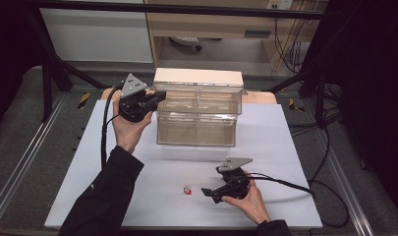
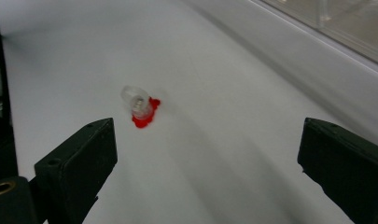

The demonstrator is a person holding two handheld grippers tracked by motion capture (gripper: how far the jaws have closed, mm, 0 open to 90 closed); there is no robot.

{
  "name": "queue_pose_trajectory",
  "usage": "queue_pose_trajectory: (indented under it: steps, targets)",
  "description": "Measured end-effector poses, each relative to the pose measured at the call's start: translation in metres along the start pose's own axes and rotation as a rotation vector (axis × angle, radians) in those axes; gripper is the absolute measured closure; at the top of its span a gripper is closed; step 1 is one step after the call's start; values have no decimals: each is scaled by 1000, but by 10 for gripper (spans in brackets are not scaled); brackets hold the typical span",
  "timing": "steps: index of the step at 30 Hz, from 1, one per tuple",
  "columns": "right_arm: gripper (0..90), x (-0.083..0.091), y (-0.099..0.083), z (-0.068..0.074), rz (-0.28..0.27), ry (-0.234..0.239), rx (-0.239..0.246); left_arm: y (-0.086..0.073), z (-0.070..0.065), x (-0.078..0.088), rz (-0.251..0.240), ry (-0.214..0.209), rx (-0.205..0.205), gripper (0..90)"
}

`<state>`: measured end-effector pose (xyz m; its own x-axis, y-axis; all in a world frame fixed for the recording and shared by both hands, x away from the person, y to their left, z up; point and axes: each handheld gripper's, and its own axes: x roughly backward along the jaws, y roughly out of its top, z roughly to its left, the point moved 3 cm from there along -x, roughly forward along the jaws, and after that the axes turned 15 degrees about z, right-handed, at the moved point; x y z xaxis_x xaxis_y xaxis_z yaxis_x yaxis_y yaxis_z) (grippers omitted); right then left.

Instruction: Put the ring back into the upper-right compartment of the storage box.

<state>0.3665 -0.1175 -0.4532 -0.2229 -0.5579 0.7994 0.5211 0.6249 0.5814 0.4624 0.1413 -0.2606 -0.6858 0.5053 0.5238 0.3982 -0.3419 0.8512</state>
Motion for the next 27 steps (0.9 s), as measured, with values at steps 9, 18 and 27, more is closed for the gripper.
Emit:
queue_pose_trajectory:
  steps: [9, 18, 27]
  targets:
    - [74, -15, 13, 11, 30, 10, 21, 1, -2, -1, -1, -4, -6, 900]
    - [122, -26, 25, 20, 38, 27, 60, 2, -2, -1, 2, -2, -10, 900]
    - [267, -41, 35, 32, 71, 21, 123, 1, -1, -1, 3, 0, -10, 900]
